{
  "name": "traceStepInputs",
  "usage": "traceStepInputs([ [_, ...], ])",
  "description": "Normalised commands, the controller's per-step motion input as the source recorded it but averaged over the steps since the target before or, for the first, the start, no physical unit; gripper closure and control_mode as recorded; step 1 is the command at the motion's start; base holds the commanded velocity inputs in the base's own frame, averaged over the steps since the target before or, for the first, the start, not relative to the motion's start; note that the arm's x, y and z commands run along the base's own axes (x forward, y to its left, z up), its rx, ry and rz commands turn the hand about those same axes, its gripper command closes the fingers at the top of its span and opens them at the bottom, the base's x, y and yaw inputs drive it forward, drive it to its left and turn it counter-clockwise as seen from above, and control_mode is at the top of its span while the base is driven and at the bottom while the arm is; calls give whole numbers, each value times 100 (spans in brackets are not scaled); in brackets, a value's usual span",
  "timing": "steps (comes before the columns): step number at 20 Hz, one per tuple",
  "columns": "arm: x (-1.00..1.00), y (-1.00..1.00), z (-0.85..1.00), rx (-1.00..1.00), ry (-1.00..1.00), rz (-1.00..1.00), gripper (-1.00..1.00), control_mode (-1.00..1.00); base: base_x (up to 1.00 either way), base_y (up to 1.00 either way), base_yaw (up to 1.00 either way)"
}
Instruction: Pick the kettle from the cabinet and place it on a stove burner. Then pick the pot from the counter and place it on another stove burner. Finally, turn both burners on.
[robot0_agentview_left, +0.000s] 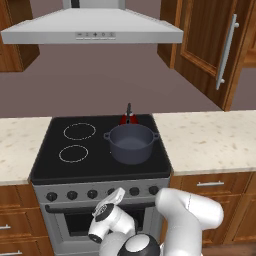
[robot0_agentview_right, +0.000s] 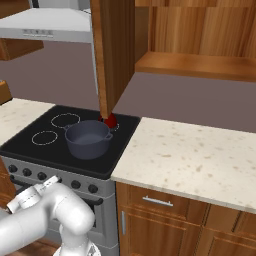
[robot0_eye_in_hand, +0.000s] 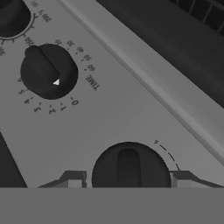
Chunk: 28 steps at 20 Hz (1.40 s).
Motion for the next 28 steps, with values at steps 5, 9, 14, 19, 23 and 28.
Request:
traceStepInputs([
  [5, -7, 0, 0, 1, 0, 0, -100, -100, 0, 0, 0],
  [9, -13, 2, 0, 4, 0, 2, -100, -100, 0, 0, 0],
  [14, -9, 3, 0, 3, 0, 3, -100, -100, 0, 0, 0],
  [19, -3, 10, 0, 1, 0, 3, -100, -100, 0, 0, 0],
  [23, -6, 12, 0, 0, 0, 4, -100, -100, 0, 0, 0],
  [28, -19, 10, 0, 2, -1, 5, -100, -100, 0, 0, 0],
])
